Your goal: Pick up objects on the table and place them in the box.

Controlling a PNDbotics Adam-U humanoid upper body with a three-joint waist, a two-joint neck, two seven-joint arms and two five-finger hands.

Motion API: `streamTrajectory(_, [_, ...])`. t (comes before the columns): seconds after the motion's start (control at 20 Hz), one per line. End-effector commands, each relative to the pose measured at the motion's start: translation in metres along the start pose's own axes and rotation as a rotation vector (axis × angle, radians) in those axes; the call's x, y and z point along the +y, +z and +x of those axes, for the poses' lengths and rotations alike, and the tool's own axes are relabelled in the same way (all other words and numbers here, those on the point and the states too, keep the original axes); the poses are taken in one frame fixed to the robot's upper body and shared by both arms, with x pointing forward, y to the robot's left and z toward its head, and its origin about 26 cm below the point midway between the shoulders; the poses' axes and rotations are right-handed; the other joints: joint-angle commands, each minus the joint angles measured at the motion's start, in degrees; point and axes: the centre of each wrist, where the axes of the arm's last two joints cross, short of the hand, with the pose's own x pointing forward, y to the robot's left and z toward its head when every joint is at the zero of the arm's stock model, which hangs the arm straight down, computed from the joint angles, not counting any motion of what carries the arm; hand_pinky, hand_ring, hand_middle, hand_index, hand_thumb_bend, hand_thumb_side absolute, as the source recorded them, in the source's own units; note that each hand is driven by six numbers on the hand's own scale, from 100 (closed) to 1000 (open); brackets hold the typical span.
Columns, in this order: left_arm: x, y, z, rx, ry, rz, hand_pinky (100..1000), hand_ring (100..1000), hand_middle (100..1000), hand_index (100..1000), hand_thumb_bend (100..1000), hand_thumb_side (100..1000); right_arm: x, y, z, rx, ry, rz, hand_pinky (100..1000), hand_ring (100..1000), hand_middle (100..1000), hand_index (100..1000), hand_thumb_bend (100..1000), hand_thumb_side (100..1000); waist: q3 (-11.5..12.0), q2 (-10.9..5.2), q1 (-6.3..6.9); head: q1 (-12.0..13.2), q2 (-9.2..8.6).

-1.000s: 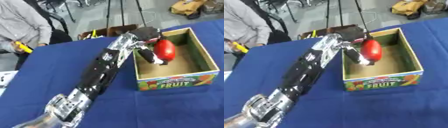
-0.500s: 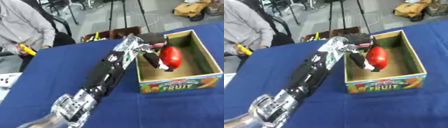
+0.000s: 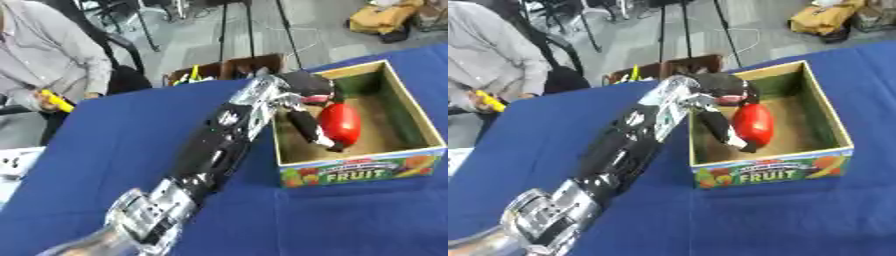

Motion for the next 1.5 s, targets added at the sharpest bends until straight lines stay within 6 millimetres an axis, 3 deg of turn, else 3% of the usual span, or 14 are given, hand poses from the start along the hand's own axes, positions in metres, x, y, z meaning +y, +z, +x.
streamTrajectory(0.05, [0.014, 0.008, -0.008, 0.024, -0.045, 0.006, 677, 846, 930, 716, 100, 706, 0.0, -0.003, 0.008, -0.033, 0.0, 0.004, 404, 307, 387, 466, 234, 602, -0.1, -1.04, -0.54, 0.4, -0.64])
streamTrajectory(0.25, [0.015, 0.008, -0.007, 0.028, -0.096, 0.001, 696, 880, 996, 743, 100, 707, 0.0, -0.003, 0.008, -0.031, 0.001, 0.004, 404, 306, 387, 466, 236, 603, -0.2, -1.1, -0.4, 0.3, -0.61])
streamTrajectory(0.45, [0.014, 0.008, -0.007, 0.021, -0.13, -0.011, 743, 915, 1000, 868, 106, 773, 0.0, -0.003, 0.008, -0.028, 0.002, 0.004, 405, 306, 386, 465, 236, 602, -0.1, -1.19, -0.32, 0.3, -0.55])
streamTrajectory(0.5, [0.014, 0.008, -0.007, 0.019, -0.135, -0.015, 750, 921, 1000, 922, 189, 806, 0.0, -0.003, 0.008, -0.028, 0.002, 0.005, 405, 306, 386, 466, 236, 602, -0.1, -1.21, -0.32, 0.3, -0.54])
streamTrajectory(0.65, [0.017, 0.009, -0.006, 0.02, -0.154, -0.012, 771, 936, 1000, 960, 406, 877, 0.0, -0.003, 0.008, -0.027, 0.0, 0.006, 405, 307, 386, 465, 235, 602, -0.1, -1.27, -0.37, 0.3, -0.54])
streamTrajectory(1.05, [0.023, 0.013, -0.005, 0.052, -0.19, 0.006, 802, 967, 1000, 1000, 685, 905, 0.001, -0.003, 0.008, -0.027, -0.005, 0.005, 404, 307, 385, 464, 231, 598, 0.0, -1.33, -0.53, 0.4, -0.51])
streamTrajectory(1.1, [0.023, 0.013, -0.005, 0.058, -0.19, 0.011, 800, 966, 1000, 1000, 641, 945, 0.001, -0.003, 0.008, -0.027, -0.005, 0.006, 403, 307, 385, 464, 243, 592, 0.0, -1.32, -0.54, 0.4, -0.5])
streamTrajectory(1.15, [0.025, 0.013, -0.005, 0.063, -0.19, 0.022, 796, 964, 1000, 1000, 691, 903, 0.001, -0.003, 0.008, -0.027, -0.005, 0.007, 403, 306, 385, 464, 232, 598, 0.0, -1.33, -0.56, 0.4, -0.48])
streamTrajectory(1.3, [0.031, 0.016, -0.003, 0.067, -0.186, 0.078, 787, 956, 1000, 1000, 662, 909, 0.001, -0.003, 0.008, -0.023, -0.006, 0.008, 403, 306, 385, 463, 233, 597, 0.2, -1.39, -0.59, 0.5, -0.34])
streamTrajectory(1.4, [0.038, 0.019, -0.003, 0.072, -0.185, 0.133, 772, 942, 994, 1000, 605, 912, 0.001, -0.003, 0.008, -0.022, -0.006, 0.008, 403, 306, 385, 463, 232, 597, 0.3, -1.46, -0.63, 0.5, -0.3])
streamTrajectory(1.5, [0.049, 0.026, -0.001, 0.086, -0.185, 0.23, 749, 922, 964, 967, 486, 932, 0.001, -0.002, 0.007, -0.021, -0.006, 0.005, 403, 307, 385, 463, 232, 597, 0.4, -1.55, -0.7, 0.5, -0.37])
